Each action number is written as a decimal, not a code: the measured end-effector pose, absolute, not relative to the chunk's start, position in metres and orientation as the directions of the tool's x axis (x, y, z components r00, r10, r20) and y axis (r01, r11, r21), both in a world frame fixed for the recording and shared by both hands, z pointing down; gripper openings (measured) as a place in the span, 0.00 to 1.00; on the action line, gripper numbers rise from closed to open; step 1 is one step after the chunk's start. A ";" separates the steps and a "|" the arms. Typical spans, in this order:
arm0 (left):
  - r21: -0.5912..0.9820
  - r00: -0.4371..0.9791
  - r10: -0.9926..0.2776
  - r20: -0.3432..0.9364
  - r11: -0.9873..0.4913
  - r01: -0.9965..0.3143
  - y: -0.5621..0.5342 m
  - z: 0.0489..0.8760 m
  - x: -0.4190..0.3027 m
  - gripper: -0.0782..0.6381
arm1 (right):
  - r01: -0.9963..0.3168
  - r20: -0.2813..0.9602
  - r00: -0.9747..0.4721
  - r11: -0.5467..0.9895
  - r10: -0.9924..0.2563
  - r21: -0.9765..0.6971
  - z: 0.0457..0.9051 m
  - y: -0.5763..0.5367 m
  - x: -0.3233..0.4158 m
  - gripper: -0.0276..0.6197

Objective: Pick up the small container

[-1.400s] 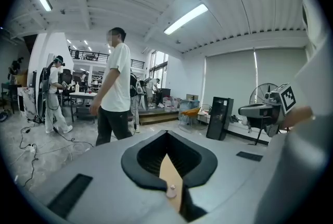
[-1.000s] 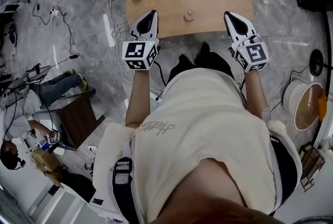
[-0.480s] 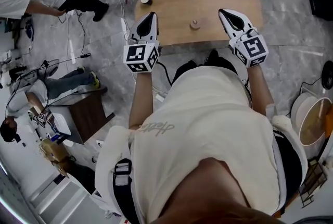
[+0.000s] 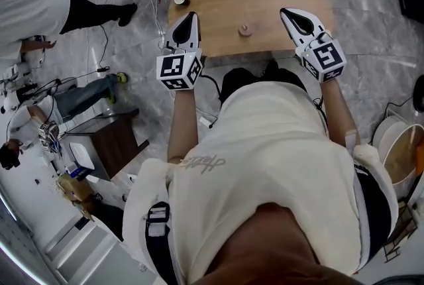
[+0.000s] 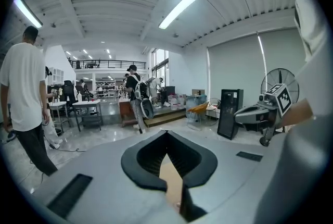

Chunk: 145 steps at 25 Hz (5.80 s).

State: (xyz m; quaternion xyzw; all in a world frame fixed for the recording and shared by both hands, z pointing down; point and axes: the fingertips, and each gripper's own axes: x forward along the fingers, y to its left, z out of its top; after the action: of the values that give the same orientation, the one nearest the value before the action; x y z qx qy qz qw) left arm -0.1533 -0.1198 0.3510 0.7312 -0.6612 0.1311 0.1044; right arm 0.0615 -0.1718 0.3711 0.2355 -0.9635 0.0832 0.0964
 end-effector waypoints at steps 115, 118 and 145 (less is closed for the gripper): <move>0.090 0.451 -0.558 0.697 -0.556 -0.827 -0.200 1.039 -0.094 0.92 | -0.694 0.643 -0.666 0.630 -0.378 -0.348 0.809 -0.167 0.056 0.04; 0.076 0.441 -0.555 0.705 -0.560 -0.825 -0.201 1.046 -0.094 0.92 | -0.700 0.651 -0.661 0.618 -0.373 -0.357 0.814 -0.167 0.062 0.04; 0.029 0.497 -0.509 0.703 -0.677 -0.735 -0.198 1.046 -0.077 0.70 | -0.707 0.646 -0.679 0.550 -0.350 -0.445 0.835 -0.180 0.057 0.04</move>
State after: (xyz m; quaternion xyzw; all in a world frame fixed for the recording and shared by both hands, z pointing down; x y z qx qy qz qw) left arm -0.0774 -0.1982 1.0461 0.8492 -0.3663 0.3428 0.1650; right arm 0.0571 -0.1797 0.8349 0.3130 -0.8439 0.3565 0.2505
